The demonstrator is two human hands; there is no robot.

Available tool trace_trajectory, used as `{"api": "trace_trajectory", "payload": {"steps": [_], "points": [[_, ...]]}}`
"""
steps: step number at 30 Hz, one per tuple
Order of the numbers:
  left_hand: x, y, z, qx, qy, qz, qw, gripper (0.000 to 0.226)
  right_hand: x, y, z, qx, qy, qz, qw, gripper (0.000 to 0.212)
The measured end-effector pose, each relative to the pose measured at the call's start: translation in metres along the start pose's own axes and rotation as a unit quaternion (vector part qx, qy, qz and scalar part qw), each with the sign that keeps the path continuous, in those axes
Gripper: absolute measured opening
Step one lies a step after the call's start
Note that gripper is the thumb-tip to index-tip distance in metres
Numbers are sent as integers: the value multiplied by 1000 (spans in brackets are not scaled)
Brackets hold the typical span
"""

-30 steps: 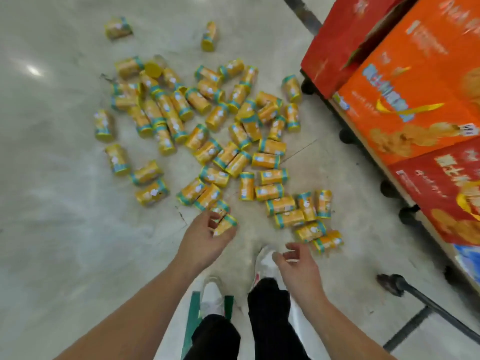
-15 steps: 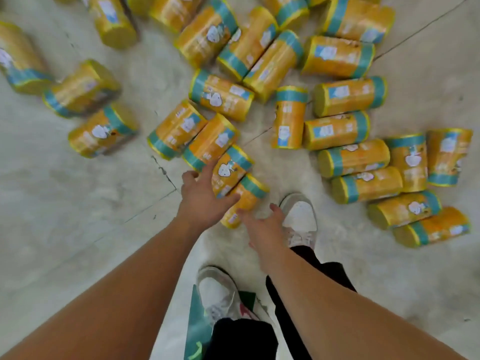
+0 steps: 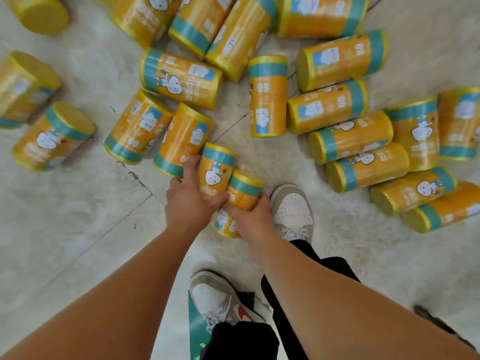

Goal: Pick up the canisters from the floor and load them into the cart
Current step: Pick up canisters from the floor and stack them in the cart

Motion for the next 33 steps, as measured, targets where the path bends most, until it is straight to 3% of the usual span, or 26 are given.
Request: {"api": "trace_trajectory", "payload": {"steps": [10, 14, 18, 26, 33], "points": [[60, 96, -63, -57, 201, 22, 978, 78, -63, 117, -55, -44, 12, -63, 997, 73], [111, 189, -128, -78, 239, 74, 965, 74, -108, 232, -91, -38, -18, -138, 989, 65], [173, 305, -198, -85, 239, 156, 955, 65, -148, 374, -141, -22, -58, -217, 974, 72], [306, 552, -246, -146, 205, 308, 918, 57, -180, 625, -314, 75, -109, -357, 925, 65], [411, 753, -166, -202, 160, 422, 869, 56, -133, 754, -516, 185, -143, -402, 885, 63]]}}
Point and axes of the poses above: each hand's wrist, its own y-axis away from the middle knuckle, its own z-axis out of the palm, x = y × z, the point moved 9 cm from there along -y, towards the middle knuckle, and after that the axes turned 8 degrees about -y, right-handed, at the moved point
